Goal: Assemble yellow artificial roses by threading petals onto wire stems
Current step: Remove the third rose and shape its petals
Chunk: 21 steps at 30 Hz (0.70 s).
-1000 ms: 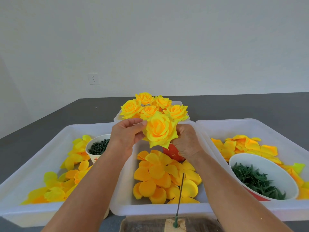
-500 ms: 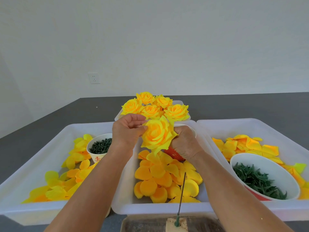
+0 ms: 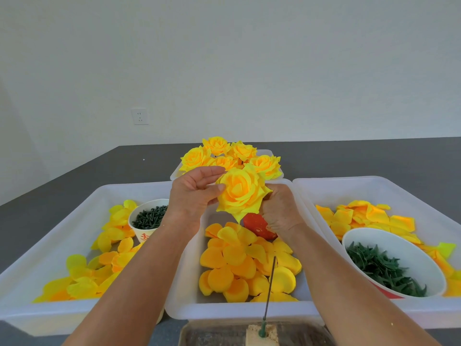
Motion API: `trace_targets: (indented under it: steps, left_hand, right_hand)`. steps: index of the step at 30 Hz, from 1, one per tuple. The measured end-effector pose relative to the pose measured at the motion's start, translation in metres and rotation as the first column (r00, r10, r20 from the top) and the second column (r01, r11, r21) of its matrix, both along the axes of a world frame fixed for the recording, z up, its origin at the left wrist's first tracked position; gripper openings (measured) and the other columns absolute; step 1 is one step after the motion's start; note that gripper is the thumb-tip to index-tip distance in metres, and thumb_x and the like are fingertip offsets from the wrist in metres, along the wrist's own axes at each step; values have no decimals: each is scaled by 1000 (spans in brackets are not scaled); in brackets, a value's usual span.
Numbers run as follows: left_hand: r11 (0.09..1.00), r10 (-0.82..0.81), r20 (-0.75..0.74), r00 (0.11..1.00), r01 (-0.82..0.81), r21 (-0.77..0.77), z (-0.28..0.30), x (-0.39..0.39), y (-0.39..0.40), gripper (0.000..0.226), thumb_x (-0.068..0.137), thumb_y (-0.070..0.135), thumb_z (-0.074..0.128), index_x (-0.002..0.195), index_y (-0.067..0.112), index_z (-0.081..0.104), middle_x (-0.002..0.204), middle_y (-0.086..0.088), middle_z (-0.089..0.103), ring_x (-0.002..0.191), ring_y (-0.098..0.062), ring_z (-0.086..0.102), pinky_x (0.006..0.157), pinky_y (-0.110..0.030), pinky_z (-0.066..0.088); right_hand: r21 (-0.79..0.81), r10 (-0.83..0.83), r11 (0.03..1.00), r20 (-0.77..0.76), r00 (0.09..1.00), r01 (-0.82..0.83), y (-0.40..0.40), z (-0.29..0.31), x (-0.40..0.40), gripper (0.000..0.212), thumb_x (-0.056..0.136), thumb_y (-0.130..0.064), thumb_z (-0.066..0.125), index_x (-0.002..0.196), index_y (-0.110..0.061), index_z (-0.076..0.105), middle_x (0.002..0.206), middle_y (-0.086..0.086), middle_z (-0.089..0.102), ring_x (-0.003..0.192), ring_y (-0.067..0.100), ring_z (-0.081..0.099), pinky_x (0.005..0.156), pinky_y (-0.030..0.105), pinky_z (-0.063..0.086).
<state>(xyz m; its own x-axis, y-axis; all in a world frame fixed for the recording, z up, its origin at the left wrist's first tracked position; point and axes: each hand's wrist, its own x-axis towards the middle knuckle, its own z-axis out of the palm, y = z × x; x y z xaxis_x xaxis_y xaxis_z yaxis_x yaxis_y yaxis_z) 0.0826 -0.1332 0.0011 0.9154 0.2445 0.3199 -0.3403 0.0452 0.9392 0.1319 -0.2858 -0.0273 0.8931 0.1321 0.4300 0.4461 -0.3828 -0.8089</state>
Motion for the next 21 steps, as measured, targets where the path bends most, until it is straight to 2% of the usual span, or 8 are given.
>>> trace_targets:
  steps: [2, 7, 9, 11, 13, 18, 20, 21]
  left_hand:
    - [996, 88, 2, 996, -88, 8, -1, 0, 2, 28, 78, -10, 64, 90, 15, 67, 89, -3, 71, 79, -17, 67, 67, -31, 56]
    - [972, 139, -68, 988, -149, -183, -1, 4, 7, 20, 77, -9, 65, 86, 9, 66, 80, -9, 66, 68, -17, 65, 57, -23, 56]
    - [973, 142, -65, 988, -151, -173, -1, 5, 7, 20, 78, -9, 64, 86, 10, 66, 80, -10, 66, 68, -17, 64, 58, -23, 57]
    - [978, 123, -43, 991, -128, -165, 0, 3, 5, 22, 80, -10, 62, 87, 11, 66, 80, -9, 66, 68, -18, 64, 59, -24, 57]
    - [991, 97, 17, 995, -95, -97, 2, 1, 2, 25, 83, -11, 58, 84, 13, 66, 77, -6, 68, 71, -20, 63, 63, -29, 55]
    - [997, 68, 87, 994, -71, 32, 4, -5, -5, 25, 84, -6, 56, 75, 12, 71, 72, 1, 68, 74, -25, 57, 64, -33, 48]
    - [997, 42, 97, 994, -48, 61, 6, -8, -7, 4, 77, 9, 69, 77, 12, 71, 77, -1, 69, 73, -22, 56, 62, -31, 47]
    - [995, 44, 104, 994, -54, 89, 6, -9, -8, 9, 71, 17, 73, 77, 12, 71, 80, -4, 68, 73, -23, 55, 62, -31, 46]
  right_hand:
    - [32, 47, 998, 2, 999, -47, 1, 2, -3, 8, 86, -4, 64, 88, 1, 69, 85, 8, 66, 81, 26, 57, 87, 42, 49]
    - [186, 200, 965, -59, 978, -186, 0, 6, -12, 11, 80, -3, 69, 89, 3, 72, 91, 16, 72, 90, 34, 64, 92, 43, 48]
    - [232, 233, 949, -63, 970, -213, 0, 7, -14, 8, 80, -3, 69, 87, -2, 73, 92, 16, 72, 91, 28, 66, 90, 34, 50]
    - [260, 251, 938, -56, 966, -229, 0, 8, -15, 8, 79, -5, 70, 79, -12, 73, 87, 9, 73, 76, 6, 66, 76, 15, 50]
    - [261, 225, 944, -53, 973, -204, 0, 8, -14, 18, 78, -7, 72, 70, -23, 70, 77, -1, 70, 65, -1, 62, 65, 7, 46]
    - [191, 133, 974, -41, 990, -123, -1, 4, -8, 13, 83, -4, 68, 71, -9, 71, 79, 11, 70, 65, 11, 58, 61, 11, 45]
    - [164, 119, 980, -26, 993, -113, -2, 4, -6, 10, 85, -6, 66, 78, -3, 72, 83, 12, 71, 71, 15, 60, 68, 19, 47]
    - [160, 111, 981, -22, 994, -106, -3, 3, -5, 10, 85, -6, 65, 79, -2, 72, 84, 12, 71, 74, 17, 61, 71, 24, 48]
